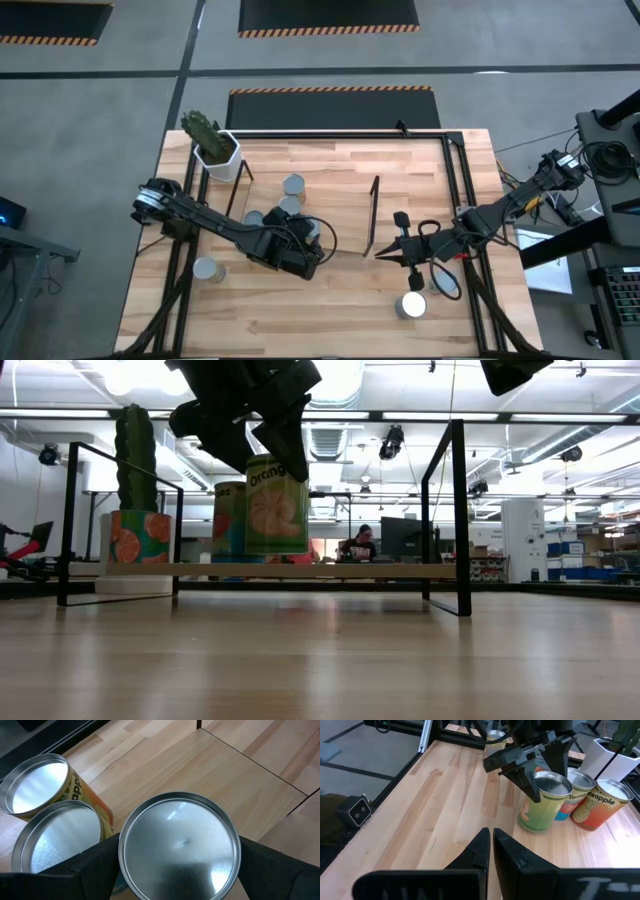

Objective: Pick and place cans onto a shelf
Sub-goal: Put the canned oranges on the shelf

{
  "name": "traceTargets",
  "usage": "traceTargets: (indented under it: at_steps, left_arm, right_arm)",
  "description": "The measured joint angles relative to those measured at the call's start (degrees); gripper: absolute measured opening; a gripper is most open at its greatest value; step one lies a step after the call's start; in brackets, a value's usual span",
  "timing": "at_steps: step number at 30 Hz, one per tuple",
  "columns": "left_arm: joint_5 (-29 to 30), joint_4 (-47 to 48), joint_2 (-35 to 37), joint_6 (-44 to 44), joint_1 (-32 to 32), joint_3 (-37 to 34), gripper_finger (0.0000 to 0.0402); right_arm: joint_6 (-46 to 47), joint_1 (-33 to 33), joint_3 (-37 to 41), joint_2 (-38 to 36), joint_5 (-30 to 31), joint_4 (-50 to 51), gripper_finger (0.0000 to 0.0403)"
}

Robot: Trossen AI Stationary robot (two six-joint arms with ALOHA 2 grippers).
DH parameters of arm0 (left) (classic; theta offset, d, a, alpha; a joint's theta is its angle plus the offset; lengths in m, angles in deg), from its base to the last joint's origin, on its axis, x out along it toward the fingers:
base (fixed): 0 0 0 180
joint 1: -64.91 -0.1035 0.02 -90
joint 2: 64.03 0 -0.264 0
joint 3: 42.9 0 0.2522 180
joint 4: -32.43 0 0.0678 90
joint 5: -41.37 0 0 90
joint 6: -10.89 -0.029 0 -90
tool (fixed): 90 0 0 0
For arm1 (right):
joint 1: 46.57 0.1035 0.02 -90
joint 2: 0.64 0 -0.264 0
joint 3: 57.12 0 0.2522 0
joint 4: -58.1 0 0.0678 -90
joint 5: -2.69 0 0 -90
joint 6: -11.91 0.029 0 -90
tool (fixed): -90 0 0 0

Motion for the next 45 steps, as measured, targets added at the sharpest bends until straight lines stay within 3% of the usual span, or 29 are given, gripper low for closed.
traceTargets:
  at_steps: [7,16,24,27,32,35,40,45]
  left_arm:
    - [0.0,0.0,0.0,-0.4,0.0,0.0,0.0335]
    - [0.0,0.2,0.0,-0.7,0.2,0.1,0.0377]
    - [0.6,0.7,0.4,-9.5,3.6,4.8,0.0384]
    - [2.9,3.2,0.6,-13.8,6.2,8.0,0.0384]
    - [13.3,13.6,0.7,-13.6,10.5,12.3,0.0379]
    - [20.3,20.2,1.2,-9.7,12.3,12.5,0.0361]
    - [23.6,26.7,2.3,-7.4,13.1,12.4,0.0296]
    - [21.8,25.1,2.4,-24.1,15.3,11.2,0.0196]
  right_arm:
    - [0.1,0.0,0.0,1.1,0.0,0.0,0.0012]
    - [0.7,0.0,0.0,2.3,0.0,0.0,0.0012]
    - [1.2,0.0,-0.3,2.3,3.3,-1.6,0.0012]
    - [1.8,-0.9,-1.7,2.3,4.5,-1.4,0.0012]
    - [1.8,-3.4,-4.9,2.6,4.5,-0.9,0.0009]
    - [0.9,-4.8,-7.3,3.9,4.5,0.7,0.0009]
    - [-1.8,-6.9,-13.5,9.0,4.5,4.9,0.0009]
    - [-4.6,-9.1,-21.8,15.7,4.4,13.9,0.0009]
